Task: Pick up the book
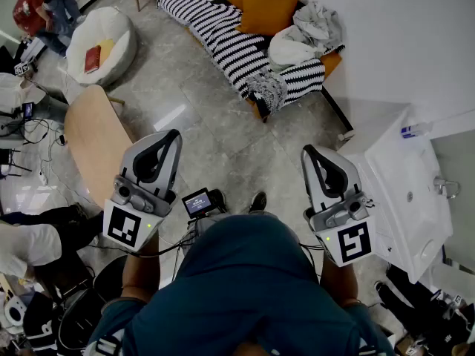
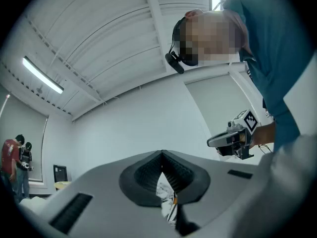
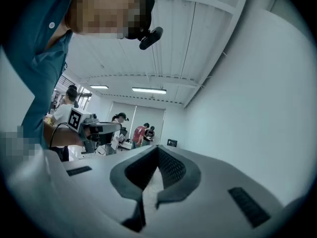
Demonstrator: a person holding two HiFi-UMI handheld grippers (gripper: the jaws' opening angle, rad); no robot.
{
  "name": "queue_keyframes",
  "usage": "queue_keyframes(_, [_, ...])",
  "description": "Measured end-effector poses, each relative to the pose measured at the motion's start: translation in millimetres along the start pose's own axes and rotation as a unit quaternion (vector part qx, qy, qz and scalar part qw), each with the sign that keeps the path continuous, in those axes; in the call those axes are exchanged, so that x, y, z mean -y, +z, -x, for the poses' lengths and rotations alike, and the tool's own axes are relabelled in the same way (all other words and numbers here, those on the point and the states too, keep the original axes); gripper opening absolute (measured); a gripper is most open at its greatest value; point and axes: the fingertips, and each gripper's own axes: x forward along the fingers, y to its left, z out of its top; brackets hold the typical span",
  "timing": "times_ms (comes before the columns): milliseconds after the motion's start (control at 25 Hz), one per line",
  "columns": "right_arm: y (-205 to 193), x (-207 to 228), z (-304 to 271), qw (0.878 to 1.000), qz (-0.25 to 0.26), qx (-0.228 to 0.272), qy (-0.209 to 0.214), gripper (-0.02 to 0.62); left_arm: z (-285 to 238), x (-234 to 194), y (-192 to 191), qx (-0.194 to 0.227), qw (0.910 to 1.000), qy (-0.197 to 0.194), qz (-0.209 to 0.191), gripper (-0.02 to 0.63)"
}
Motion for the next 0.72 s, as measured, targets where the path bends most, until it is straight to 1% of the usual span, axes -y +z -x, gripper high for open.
queue_keyframes(320, [-2,5,-7,1.000,-0.006,-0.002,0.000,0.013,-6,-5,-3,-0.005,1.0000,-0.003,0.003,0.002])
queue_keyframes(440, [3,9,-8,1.000,-0.011,0.023,0.008,0.014,-10,-6,-5,-0.006,1.0000,-0.004,0.004,0.002])
queue_keyframes(520, [6,14,-9,0.999,-0.023,0.040,0.012,0.014,-14,-6,-7,-0.009,0.9999,-0.005,0.003,0.002])
queue_keyframes(600, [5,21,-9,0.998,-0.034,0.045,0.010,0.015,-19,-4,-7,-0.010,0.9999,-0.006,0.002,0.002])
queue_keyframes(720, [2,31,-6,0.999,-0.025,0.042,0.006,0.014,-28,2,-7,-0.013,0.9999,-0.003,-0.001,0.002])
